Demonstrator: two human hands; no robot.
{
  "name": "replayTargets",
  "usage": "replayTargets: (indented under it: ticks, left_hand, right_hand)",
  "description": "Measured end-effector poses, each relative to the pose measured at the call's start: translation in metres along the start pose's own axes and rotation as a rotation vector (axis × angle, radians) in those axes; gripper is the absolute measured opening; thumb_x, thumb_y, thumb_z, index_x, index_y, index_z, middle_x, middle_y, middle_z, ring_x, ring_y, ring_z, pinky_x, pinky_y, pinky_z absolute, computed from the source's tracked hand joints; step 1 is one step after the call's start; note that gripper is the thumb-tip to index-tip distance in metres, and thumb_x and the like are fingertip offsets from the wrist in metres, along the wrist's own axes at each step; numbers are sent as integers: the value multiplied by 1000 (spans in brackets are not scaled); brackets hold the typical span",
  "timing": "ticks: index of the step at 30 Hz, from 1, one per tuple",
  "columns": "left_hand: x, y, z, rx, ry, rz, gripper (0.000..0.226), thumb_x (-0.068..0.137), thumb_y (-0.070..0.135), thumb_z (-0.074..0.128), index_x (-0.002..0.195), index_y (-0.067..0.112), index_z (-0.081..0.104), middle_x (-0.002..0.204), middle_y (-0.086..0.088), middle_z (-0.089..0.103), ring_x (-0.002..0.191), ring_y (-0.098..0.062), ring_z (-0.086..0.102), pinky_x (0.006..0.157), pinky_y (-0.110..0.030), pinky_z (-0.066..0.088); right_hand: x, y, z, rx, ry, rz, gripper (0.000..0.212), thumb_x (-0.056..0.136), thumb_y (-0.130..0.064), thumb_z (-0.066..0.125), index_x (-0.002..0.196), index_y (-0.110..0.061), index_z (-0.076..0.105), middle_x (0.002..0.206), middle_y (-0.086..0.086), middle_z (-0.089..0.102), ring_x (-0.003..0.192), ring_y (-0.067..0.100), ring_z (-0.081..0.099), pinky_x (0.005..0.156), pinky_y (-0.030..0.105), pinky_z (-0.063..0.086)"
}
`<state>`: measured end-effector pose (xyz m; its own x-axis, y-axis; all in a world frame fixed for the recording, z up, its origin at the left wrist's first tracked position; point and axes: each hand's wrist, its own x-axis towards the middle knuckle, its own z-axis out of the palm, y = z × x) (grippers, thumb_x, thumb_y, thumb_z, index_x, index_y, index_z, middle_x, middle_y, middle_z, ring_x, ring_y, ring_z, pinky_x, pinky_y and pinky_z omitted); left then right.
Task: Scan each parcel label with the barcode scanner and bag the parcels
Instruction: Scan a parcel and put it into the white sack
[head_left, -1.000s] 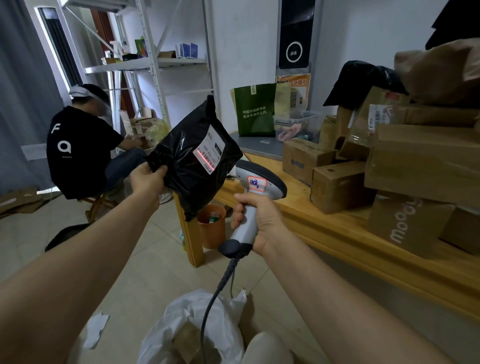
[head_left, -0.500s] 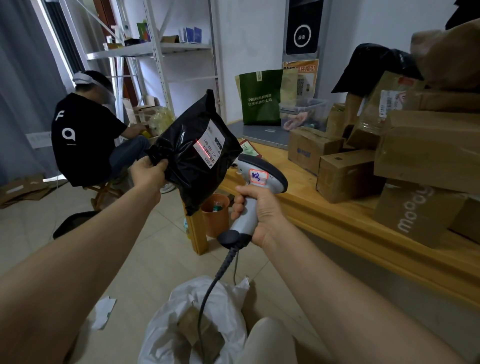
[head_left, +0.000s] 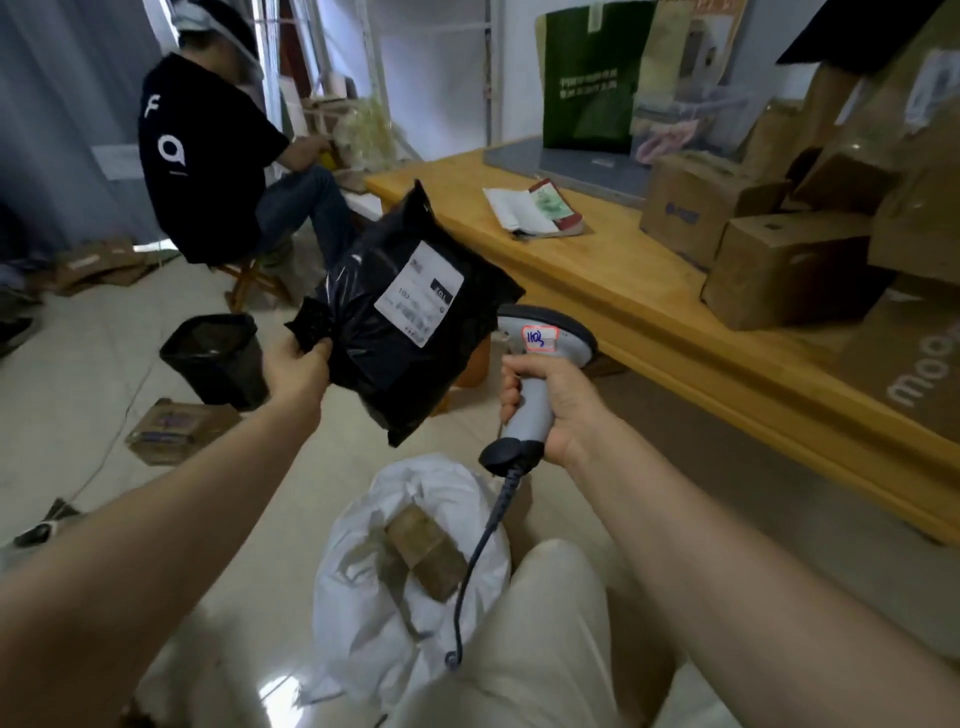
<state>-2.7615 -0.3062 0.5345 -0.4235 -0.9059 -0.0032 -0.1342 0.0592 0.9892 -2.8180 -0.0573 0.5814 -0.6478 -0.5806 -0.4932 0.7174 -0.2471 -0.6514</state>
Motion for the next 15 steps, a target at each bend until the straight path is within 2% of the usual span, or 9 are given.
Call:
replayTargets:
  ticks: [3, 6, 8, 10, 13, 15]
  left_hand:
    - [-2, -49, -17, 166, -11, -33, 27, 93, 5, 55, 120, 0, 61, 108, -13, 65, 103, -30, 62, 93, -42, 50]
    - [-6, -92, -28, 354, -67, -58, 18, 91, 5, 54, 105, -1, 63, 88, -16, 62, 89, -36, 63, 73, -40, 47]
    - [-10, -114, -31, 488, -118, -65, 12, 91, 6, 54, 97, 1, 62, 81, -16, 60, 77, -33, 60, 65, -35, 41]
    - [-10, -136, -31, 614, -168, -48, 11, 90, 7, 53, 93, 0, 61, 77, -16, 60, 72, -31, 58, 63, -33, 39]
    - [-10, -166, -24, 765, -203, -4, 13, 89, 5, 49, 92, 0, 61, 80, -18, 61, 79, -38, 61, 64, -34, 41]
    - [-14, -180, -15, 846, -209, 51, 16, 93, 11, 46, 96, 5, 61, 84, -15, 62, 81, -36, 61, 65, -34, 41]
  right_hand:
    - [17, 17, -7, -20, 31, 79, 21, 88, -9, 58, 68, -7, 51, 49, 1, 50, 33, 11, 43, 37, 16, 39]
    - [33, 31, -12, -60, 63, 132, 20, 88, -9, 59, 69, -8, 51, 54, 3, 51, 36, 12, 46, 38, 18, 40]
    - [42, 38, -15, -78, 85, 143, 22, 89, -8, 57, 69, -8, 50, 57, 4, 49, 37, 13, 45, 39, 17, 39]
    - [51, 45, -19, -76, 110, 157, 22, 90, -7, 56, 69, -8, 51, 57, 5, 48, 37, 13, 44, 38, 17, 39]
    - [68, 52, -28, -69, 149, 186, 16, 88, -6, 57, 73, -7, 54, 58, 5, 50, 39, 14, 46, 38, 18, 41]
    - [78, 55, -34, -65, 174, 212, 12, 87, -6, 58, 76, -7, 55, 58, 5, 51, 41, 14, 46, 39, 18, 42]
